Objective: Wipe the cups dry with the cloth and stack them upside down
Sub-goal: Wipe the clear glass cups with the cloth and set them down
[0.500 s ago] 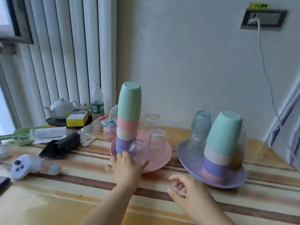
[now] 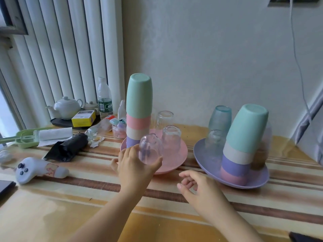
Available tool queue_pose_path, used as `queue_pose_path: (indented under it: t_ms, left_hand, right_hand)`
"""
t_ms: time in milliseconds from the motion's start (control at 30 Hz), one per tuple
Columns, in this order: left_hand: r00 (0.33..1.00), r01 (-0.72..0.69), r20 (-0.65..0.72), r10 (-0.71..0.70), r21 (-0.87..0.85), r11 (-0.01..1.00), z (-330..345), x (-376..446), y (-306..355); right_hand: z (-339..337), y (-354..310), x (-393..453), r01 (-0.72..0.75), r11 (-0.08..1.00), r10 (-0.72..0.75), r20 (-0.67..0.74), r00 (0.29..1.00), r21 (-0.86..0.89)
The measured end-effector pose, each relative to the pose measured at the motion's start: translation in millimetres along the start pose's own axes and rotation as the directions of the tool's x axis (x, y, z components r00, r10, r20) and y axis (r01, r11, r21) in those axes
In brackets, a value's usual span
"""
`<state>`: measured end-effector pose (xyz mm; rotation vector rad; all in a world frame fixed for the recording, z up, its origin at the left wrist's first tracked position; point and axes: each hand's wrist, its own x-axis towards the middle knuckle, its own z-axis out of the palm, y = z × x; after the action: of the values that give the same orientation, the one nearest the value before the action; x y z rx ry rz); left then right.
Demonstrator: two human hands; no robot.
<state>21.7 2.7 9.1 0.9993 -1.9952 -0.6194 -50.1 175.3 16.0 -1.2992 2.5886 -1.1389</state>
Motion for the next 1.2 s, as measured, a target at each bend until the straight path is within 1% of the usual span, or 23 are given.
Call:
queue_pose_path:
  t_ms: [67,100,167,233,333,467,533,567,633,667,700,800,867,900,967,1033,1100,1167,1200]
  left_hand:
    - [0.998,-0.043,0.043,0.046,-0.066,0.997,-12.1,-8.6,5.7]
    - [0.994,-0.039,0.1,0.052,-0.126,0.991,-18.2,-15.2,9.8]
    - [0.972,0.014,0.228,0.046,-0.256,0.967,-28.1,-32.2,17.8]
    - [0.946,0.004,0.309,0.1,-0.318,0.948,-32.4,-52.9,26.0]
    - [0.889,-0.058,0.406,0.214,-0.363,0.93,-32.3,-85.5,39.7]
    - [0.791,-0.059,0.511,0.336,-0.482,0.874,-30.2,-123.6,58.9]
    - [0.749,-0.045,0.561,0.352,-0.487,0.872,-25.0,-138.7,65.7]
    - [0.739,-0.044,0.572,0.356,-0.487,0.872,-22.3,-144.7,68.1]
    - [0.735,-0.035,0.578,0.355,-0.49,0.871,-18.6,-153.5,71.3]
    - [0.737,-0.023,0.581,0.344,-0.487,0.873,-16.8,-156.0,71.6]
    - [0.74,-0.016,0.582,0.337,-0.485,0.874,-16.1,-158.0,71.7]
    - [0.757,-0.002,0.58,0.301,-0.46,0.888,-14.9,-158.0,67.9]
    - [0.767,-0.003,0.574,0.287,-0.444,0.896,-15.8,-156.3,64.8]
    - [0.77,0.0,0.573,0.279,-0.438,0.899,-16.5,-155.3,63.4]
    - [0.775,0.016,0.575,0.262,-0.432,0.902,-19.7,-153.3,61.9]
    - [0.777,0.027,0.578,0.251,-0.429,0.903,-23.0,-150.9,59.1]
    - [0.777,0.028,0.576,0.252,-0.432,0.902,-27.0,-147.1,55.6]
    - [0.783,0.027,0.568,0.253,-0.438,0.899,-30.8,-141.2,51.3]
    - [0.789,0.026,0.56,0.253,-0.441,0.897,-32.9,-137.4,49.1]
  right_hand:
    - [-7.1,-0.9,-6.2,-0.01,1.0,0.011,0.009,1.0,-0.011]
    - [-11.6,-0.7,-10.6,-0.022,1.0,0.023,0.013,1.0,-0.018]
    - [-21.5,2.2,-23.3,-0.055,0.998,0.056,0.01,0.998,-0.033]
    - [-35.4,8.3,-42.0,-0.087,0.994,0.087,-0.012,0.996,-0.059]
    - [-64.4,22.8,-79.8,-0.148,0.977,0.141,-0.059,0.988,-0.153]
    - [-113.3,44.9,-133.5,-0.325,0.894,0.302,-0.122,0.946,-0.307]
    - [-137.9,54.5,-156.1,-0.4,0.827,0.399,-0.089,0.912,-0.395]
    - [-148.3,60.0,-165.1,-0.426,0.794,0.45,-0.052,0.892,-0.435]
    - [-162.4,70.3,-178.8,-0.457,0.752,0.535,0.034,0.844,-0.475]
    - [-165.5,73.9,-183.8,-0.466,0.748,0.558,0.067,0.827,-0.473]
    - [-166.5,76.3,-187.4,-0.467,0.754,0.562,0.086,0.823,-0.462]
    - [-165.5,76.2,-191.3,-0.442,0.78,0.532,0.098,0.841,-0.442]
    - [-164.1,71.7,-192.8,-0.395,0.762,0.516,0.114,0.849,-0.513]
    - [-162.8,71.7,-194.0,-0.358,0.76,0.485,0.107,0.868,-0.543]
    - [-160.6,71.6,-195.4,-0.313,0.76,0.413,0.052,0.909,-0.57]
    - [-159.4,72.1,-194.4,-0.33,0.755,0.385,-0.025,0.923,-0.567]
    - [-159.8,70.8,-185.6,-0.376,0.79,0.373,-0.106,0.922,-0.485]
    - [-158.1,62.5,-168.2,-0.403,0.857,0.361,-0.184,0.914,-0.322]
    - [-154.6,57.5,-156.5,-0.387,0.888,0.341,-0.209,0.917,-0.249]
